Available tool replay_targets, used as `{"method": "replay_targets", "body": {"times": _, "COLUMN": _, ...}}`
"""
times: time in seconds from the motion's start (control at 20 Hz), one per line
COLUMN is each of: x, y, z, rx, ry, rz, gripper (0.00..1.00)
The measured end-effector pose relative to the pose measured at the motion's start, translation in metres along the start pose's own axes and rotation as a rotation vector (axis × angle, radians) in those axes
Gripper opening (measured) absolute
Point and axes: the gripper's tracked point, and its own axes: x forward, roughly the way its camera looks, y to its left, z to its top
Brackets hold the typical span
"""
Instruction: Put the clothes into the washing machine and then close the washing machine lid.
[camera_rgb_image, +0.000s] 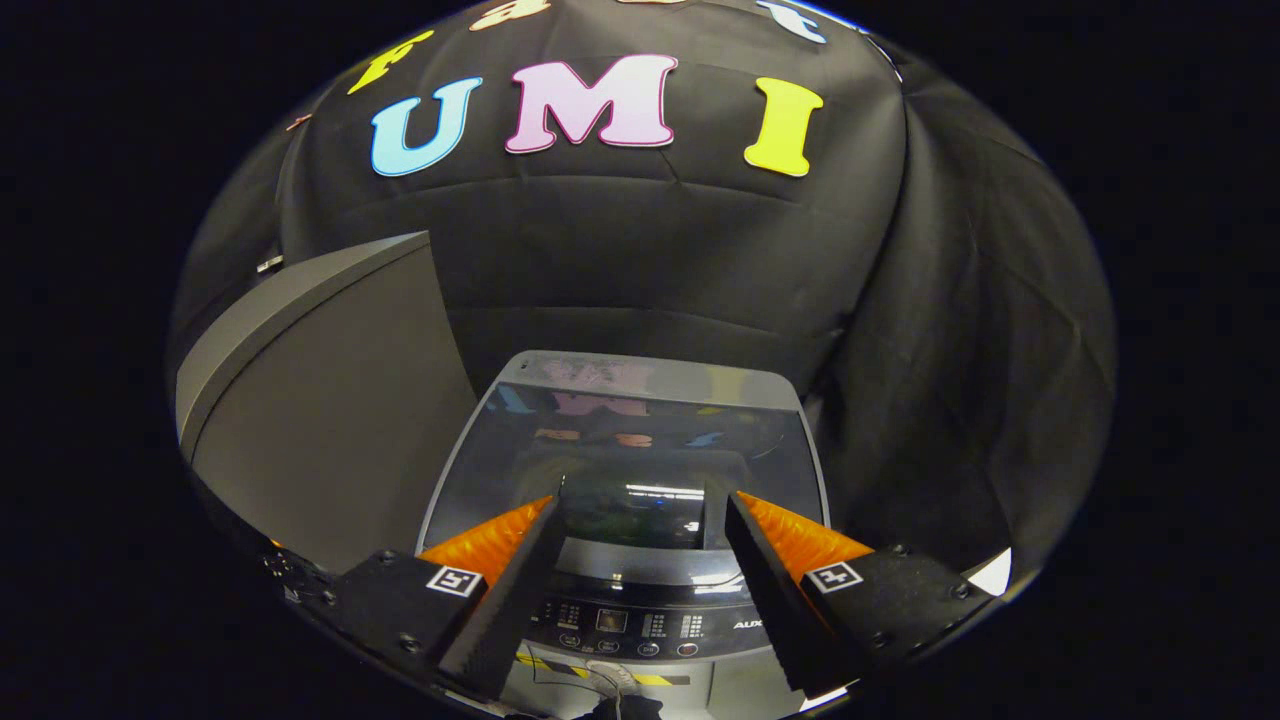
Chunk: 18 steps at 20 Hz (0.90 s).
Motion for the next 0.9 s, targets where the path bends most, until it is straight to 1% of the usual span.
{"method": "replay_targets", "body": {"times": 0.1, "x": -0.007, "y": 0.0, "z": 0.003, "rx": 0.019, "ry": -0.013, "rz": 0.002, "gripper": 1.0}}
{"method": "replay_targets", "body": {"times": 0.4, "x": -0.005, "y": 0.003, "z": 0.03, "rx": 0.05, "ry": -0.044, "rz": -0.001, "gripper": 1.0}}
{"method": "replay_targets", "body": {"times": 0.75, "x": -0.01, "y": 0.022, "z": 0.04, "rx": 0.021, "ry": -0.049, "rz": 0.028, "gripper": 1.0}}
{"method": "replay_targets", "body": {"times": 0.9, "x": -0.016, "y": 0.022, "z": 0.04, "rx": 0.019, "ry": -0.056, "rz": 0.03, "gripper": 1.0}}
